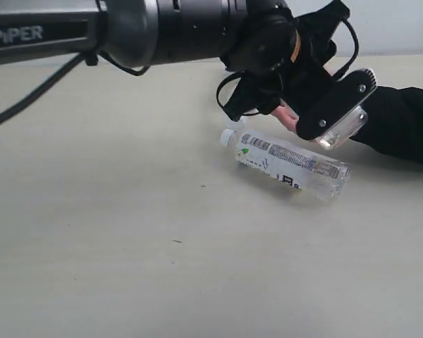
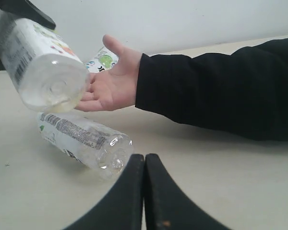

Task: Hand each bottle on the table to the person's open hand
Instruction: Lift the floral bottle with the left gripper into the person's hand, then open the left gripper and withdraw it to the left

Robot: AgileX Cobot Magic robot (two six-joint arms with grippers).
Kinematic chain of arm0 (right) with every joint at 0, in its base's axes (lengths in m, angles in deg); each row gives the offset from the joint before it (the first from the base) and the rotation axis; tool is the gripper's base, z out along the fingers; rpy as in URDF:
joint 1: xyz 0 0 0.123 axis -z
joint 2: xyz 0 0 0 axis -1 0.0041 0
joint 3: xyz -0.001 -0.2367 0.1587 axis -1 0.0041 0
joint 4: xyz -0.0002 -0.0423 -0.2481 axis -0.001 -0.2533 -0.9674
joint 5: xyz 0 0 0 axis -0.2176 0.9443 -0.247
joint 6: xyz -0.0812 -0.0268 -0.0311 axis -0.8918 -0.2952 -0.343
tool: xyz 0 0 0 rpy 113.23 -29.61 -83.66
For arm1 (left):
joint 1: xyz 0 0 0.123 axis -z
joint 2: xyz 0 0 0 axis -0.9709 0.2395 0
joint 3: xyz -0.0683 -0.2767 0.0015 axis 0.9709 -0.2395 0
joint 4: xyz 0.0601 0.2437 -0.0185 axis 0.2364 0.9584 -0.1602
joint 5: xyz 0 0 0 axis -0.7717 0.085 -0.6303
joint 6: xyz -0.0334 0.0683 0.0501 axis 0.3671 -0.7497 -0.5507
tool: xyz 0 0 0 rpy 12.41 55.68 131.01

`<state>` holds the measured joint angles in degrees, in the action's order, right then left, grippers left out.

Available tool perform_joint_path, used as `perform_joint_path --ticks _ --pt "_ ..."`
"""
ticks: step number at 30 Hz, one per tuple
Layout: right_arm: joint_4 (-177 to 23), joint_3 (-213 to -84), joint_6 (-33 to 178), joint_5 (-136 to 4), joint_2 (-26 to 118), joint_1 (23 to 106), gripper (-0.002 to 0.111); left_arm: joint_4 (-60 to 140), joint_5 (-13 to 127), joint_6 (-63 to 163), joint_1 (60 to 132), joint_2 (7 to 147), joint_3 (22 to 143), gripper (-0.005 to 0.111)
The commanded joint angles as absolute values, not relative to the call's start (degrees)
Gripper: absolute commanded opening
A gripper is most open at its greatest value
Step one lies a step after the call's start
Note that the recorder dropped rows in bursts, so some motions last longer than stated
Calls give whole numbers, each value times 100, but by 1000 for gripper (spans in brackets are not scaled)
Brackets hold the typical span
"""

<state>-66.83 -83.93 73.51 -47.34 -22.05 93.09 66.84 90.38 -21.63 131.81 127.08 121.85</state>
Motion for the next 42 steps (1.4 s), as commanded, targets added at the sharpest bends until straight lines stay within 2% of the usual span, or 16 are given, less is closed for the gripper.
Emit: perform_joint_path --ticks 1,14,27,30,32,33,35,42 --pt "-6678 -8361 7351 -4801 -2213 9305 0 6872 8832 -2161 13214 13042 12454 0" --pt "-6678 -8361 7351 -4801 -2213 9305 0 6959 8684 -2199 13203 13945 13347 0" --pt "-6678 -8361 7351 -4801 -2213 9305 0 7538 8783 -2112 13203 14199 13397 1" --pt "-6678 -8361 7351 -4801 -2213 9305 0 7538 8797 -2048 13203 14199 13397 15" --pt "-6678 -8361 7351 -4801 -2213 9305 0 7538 8797 -2032 13203 14199 13397 29" --pt "-6678 -8361 7351 -4801 -2213 9305 0 7538 8797 -2032 13203 14199 13397 41" --pt "-6678 -8361 7351 -4801 -2213 9305 0 7538 8797 -2014 13203 14199 13397 52" --pt "-6678 -8361 7351 -4801 -2213 9305 0 7532 8808 -2008 13203 14199 13397 77"
